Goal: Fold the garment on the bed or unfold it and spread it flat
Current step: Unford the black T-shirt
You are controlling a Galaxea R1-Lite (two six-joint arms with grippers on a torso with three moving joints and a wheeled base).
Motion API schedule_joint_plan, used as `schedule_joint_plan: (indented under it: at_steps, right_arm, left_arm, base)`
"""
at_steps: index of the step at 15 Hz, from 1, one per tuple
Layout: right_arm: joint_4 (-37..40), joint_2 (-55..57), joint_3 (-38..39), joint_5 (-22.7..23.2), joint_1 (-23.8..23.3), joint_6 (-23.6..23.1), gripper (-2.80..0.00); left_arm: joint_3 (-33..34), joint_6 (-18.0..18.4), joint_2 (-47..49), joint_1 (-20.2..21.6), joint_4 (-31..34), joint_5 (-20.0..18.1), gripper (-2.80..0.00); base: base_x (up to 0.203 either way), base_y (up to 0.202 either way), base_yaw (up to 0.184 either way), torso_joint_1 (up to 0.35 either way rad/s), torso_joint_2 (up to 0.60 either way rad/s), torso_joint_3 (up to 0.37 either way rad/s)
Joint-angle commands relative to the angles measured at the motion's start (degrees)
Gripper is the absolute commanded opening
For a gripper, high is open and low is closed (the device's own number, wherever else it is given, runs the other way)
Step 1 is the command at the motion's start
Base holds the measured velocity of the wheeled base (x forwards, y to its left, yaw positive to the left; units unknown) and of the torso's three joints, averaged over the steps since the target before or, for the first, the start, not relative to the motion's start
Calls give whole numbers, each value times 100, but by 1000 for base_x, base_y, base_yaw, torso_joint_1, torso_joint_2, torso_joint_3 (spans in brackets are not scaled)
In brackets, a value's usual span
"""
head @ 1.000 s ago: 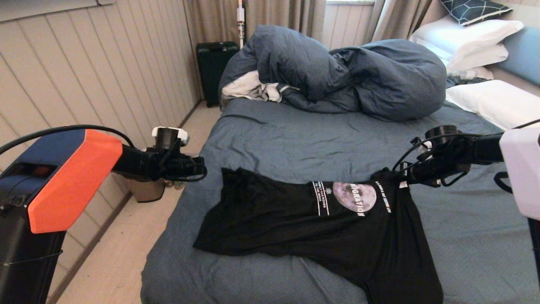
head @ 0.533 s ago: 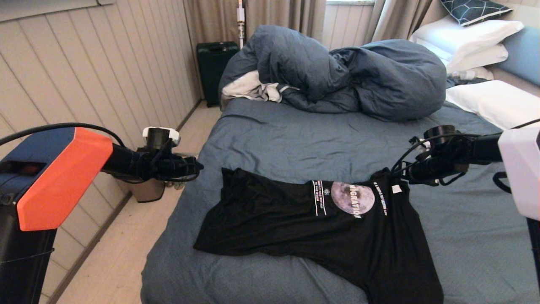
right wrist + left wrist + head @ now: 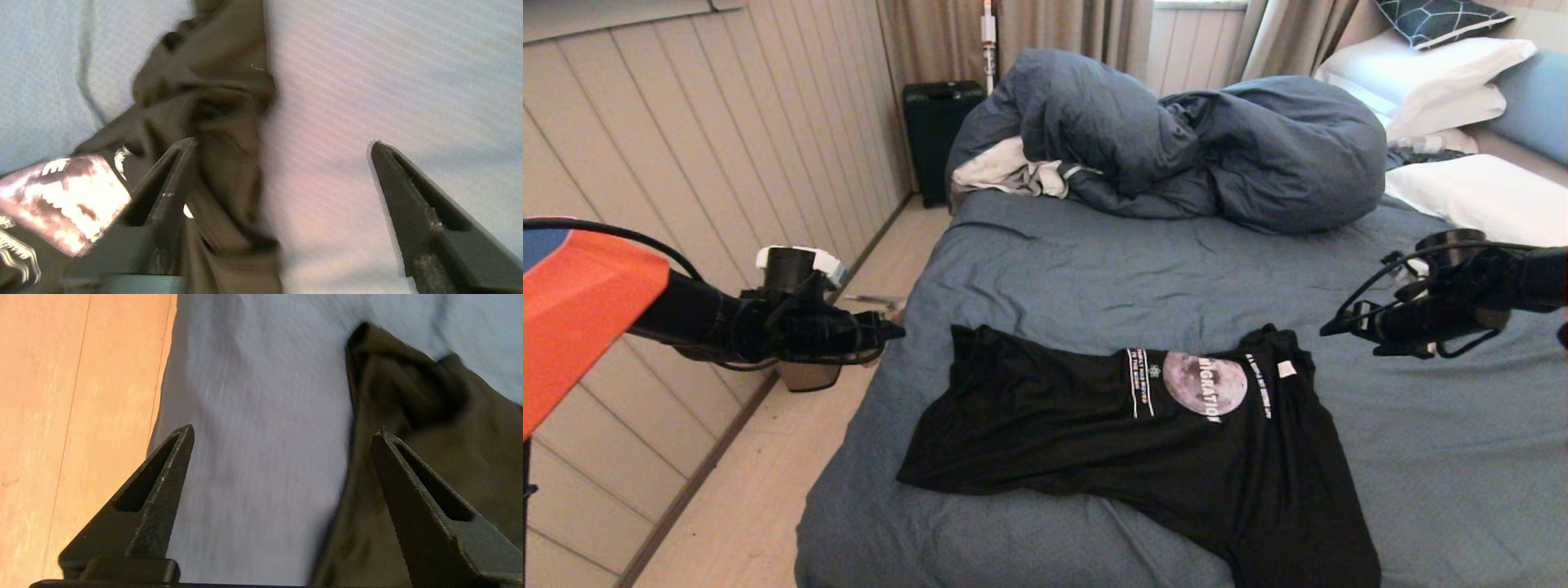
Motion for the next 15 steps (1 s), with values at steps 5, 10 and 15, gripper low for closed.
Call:
schedule_joint_plan:
  at_steps: [5, 10, 15]
  right_arm:
    - [-243, -1473, 2861, 560, -62, -553, -280]
    - [-1924, -1912, 4873, 875, -70, -918, -280]
    - [-1972, -1868, 5054, 884, -35, -928, -280]
  left_arm:
    - [2005, -37, -841, -237, -1269, -141, -280]
    - [2502, -17, -258, -551, -2172, -92, -280]
    - [2228, -84, 160, -732, -1933, 486, 0]
  base:
    - [0, 0, 0, 0, 0, 0]
    - [0, 0, 0, 0, 0, 0]
    - [0, 0, 0, 0, 0, 0]
